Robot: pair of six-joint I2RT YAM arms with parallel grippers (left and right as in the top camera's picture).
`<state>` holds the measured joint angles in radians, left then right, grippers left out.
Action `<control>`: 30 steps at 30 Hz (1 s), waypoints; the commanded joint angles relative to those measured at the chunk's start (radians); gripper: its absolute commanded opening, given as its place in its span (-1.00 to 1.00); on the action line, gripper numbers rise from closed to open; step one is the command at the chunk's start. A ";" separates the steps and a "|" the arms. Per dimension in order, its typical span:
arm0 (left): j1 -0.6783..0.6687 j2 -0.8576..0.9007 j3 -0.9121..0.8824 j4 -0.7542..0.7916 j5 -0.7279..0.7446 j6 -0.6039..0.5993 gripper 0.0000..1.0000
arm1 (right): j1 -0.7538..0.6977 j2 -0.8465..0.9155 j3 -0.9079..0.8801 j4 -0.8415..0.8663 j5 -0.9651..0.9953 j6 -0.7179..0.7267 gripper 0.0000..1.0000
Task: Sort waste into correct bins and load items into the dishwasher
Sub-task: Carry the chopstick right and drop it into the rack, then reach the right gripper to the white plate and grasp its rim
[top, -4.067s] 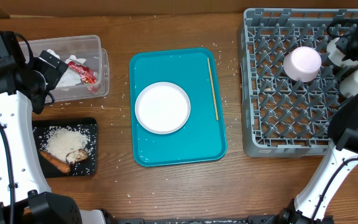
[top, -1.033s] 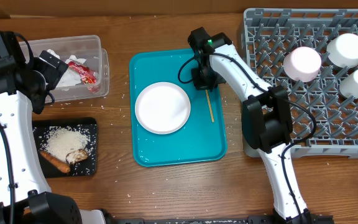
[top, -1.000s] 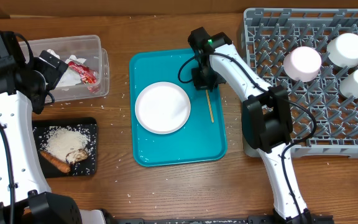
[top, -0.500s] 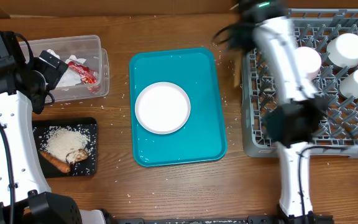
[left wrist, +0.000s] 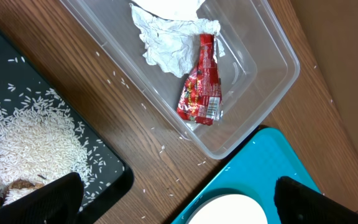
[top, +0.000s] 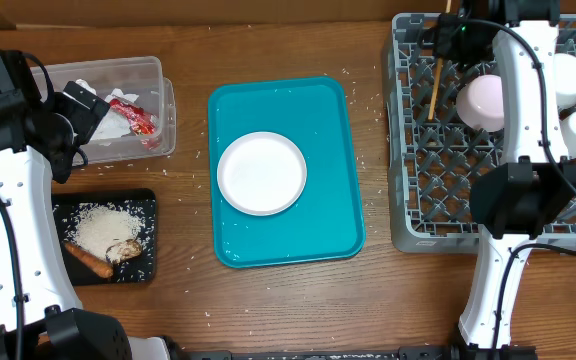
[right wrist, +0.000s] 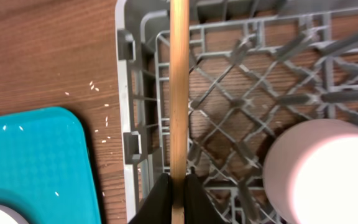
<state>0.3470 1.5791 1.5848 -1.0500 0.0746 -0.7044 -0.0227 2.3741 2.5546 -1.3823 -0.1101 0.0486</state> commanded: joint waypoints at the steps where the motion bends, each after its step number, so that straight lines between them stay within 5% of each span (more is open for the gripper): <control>1: 0.000 -0.013 0.018 0.002 -0.007 -0.006 1.00 | 0.010 -0.003 -0.065 0.024 -0.043 -0.024 -0.45; 2: 0.000 -0.013 0.018 0.002 -0.007 -0.006 1.00 | 0.014 -0.003 -0.081 0.027 -0.043 -0.024 -0.14; 5: 0.000 -0.013 0.018 0.002 -0.007 -0.006 0.99 | 0.022 -0.003 -0.101 0.023 -0.043 -0.023 0.16; 20: 0.000 -0.013 0.018 0.002 -0.007 -0.006 1.00 | 0.126 -0.055 -0.075 -0.063 -0.366 0.008 0.23; 23: 0.000 -0.013 0.018 0.002 -0.007 -0.006 1.00 | 0.193 -0.055 -0.103 -0.071 -0.339 0.007 0.44; 26: 0.000 -0.013 0.018 0.002 -0.007 -0.006 1.00 | 0.289 -0.055 -0.174 -0.040 -0.271 0.007 1.00; 30: 0.000 -0.013 0.018 0.002 -0.007 -0.006 1.00 | 0.395 -0.055 -0.331 0.085 -0.172 0.098 1.00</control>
<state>0.3470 1.5791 1.5848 -1.0504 0.0750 -0.7044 0.3099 2.3569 2.3341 -1.3598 -0.3775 0.0677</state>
